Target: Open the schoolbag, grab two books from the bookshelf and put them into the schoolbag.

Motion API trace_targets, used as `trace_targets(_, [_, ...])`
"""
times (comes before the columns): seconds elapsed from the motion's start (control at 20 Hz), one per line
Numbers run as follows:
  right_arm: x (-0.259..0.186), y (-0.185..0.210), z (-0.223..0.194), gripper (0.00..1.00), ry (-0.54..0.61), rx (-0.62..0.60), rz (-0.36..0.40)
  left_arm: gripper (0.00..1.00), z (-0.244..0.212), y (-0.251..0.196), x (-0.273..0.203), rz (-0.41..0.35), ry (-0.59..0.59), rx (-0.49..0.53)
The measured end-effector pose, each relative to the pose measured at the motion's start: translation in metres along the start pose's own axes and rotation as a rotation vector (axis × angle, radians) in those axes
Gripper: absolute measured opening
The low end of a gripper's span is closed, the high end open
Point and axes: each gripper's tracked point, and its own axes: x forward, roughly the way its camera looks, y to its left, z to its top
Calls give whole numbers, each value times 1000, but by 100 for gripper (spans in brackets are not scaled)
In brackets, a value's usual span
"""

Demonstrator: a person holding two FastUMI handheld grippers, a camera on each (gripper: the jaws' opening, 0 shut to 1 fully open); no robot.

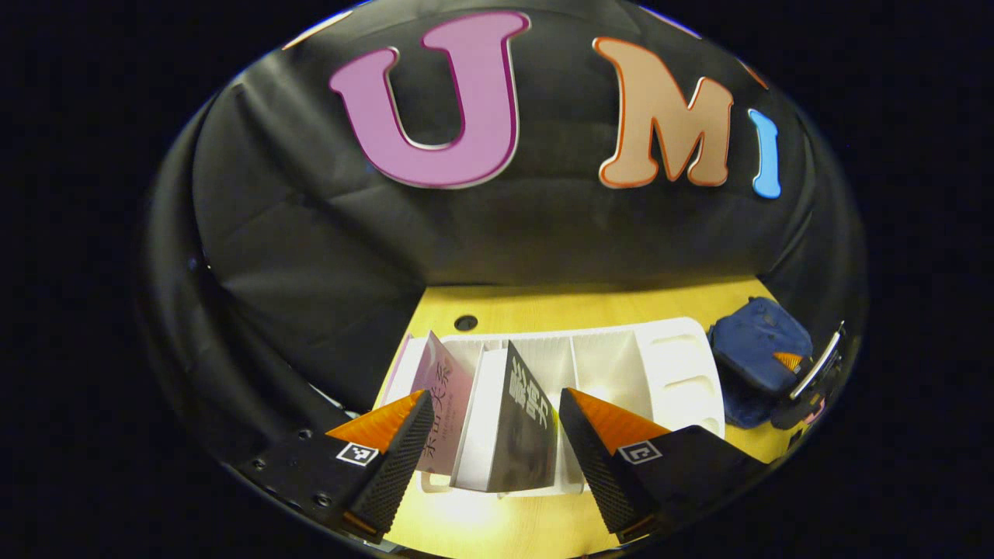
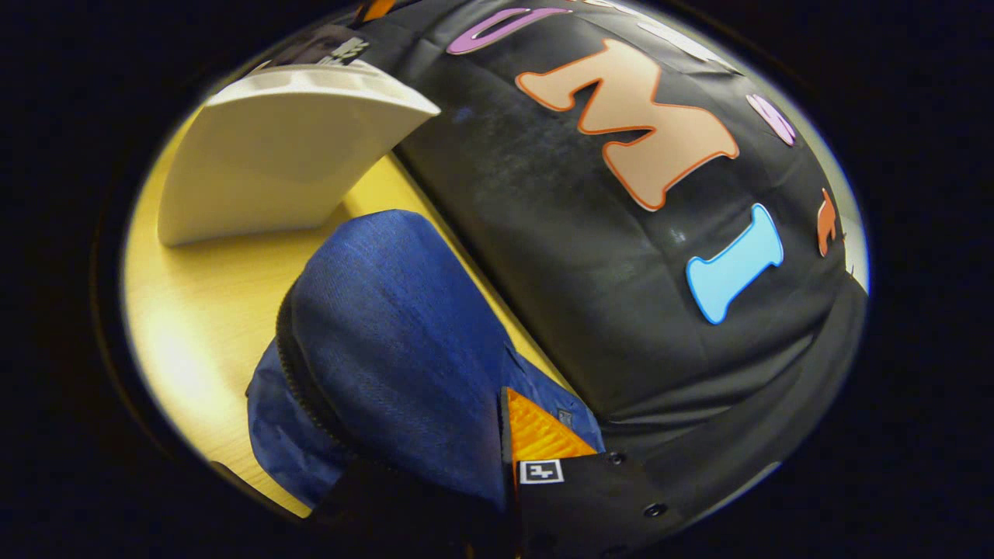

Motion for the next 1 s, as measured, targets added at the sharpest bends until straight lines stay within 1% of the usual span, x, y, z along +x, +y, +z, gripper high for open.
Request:
trace_targets(0.2, [-4, -24, 8, 7, 10, 83, -39, 93, -15, -7, 16, -56, 176, -39])
trace_targets(0.3, [-8, -31, 11, 7, 11, 118, -47, 92, -25, -3, 27, -59, 252, -21])
trace_targets(0.4, [-14, -36, 12, 7, 11, 142, -50, 91, -32, -3, 31, -68, 300, 0])
trace_targets(0.55, [-21, -44, 12, 7, 10, 161, -56, 87, -42, -15, 34, -121, 385, 7])
trace_targets(0.6, [-22, -45, 11, 7, 12, 173, -55, 83, -43, -18, 35, -140, 406, 17])
trace_targets(0.65, [-24, -47, 11, 7, 13, 183, -56, 82, -44, -21, 38, -152, 424, 25])
trace_targets(0.7, [-25, -48, 10, 7, 10, 192, -59, 77, -45, -23, 40, -154, 447, 37])
trace_targets(0.8, [-27, -51, 10, 7, 6, 207, -62, 71, -49, -29, 46, -161, 488, 59])
trace_targets(0.9, [-30, -54, 10, 7, 4, 222, -64, 70, -53, -33, 54, -179, 526, 70])
trace_targets(0.95, [-31, -55, 10, 7, 5, 234, -64, 67, -55, -36, 58, -182, 545, 66])
trace_targets(1.0, [-32, -57, 9, 7, 7, 251, -65, 60, -58, -37, 62, -175, 569, 66])
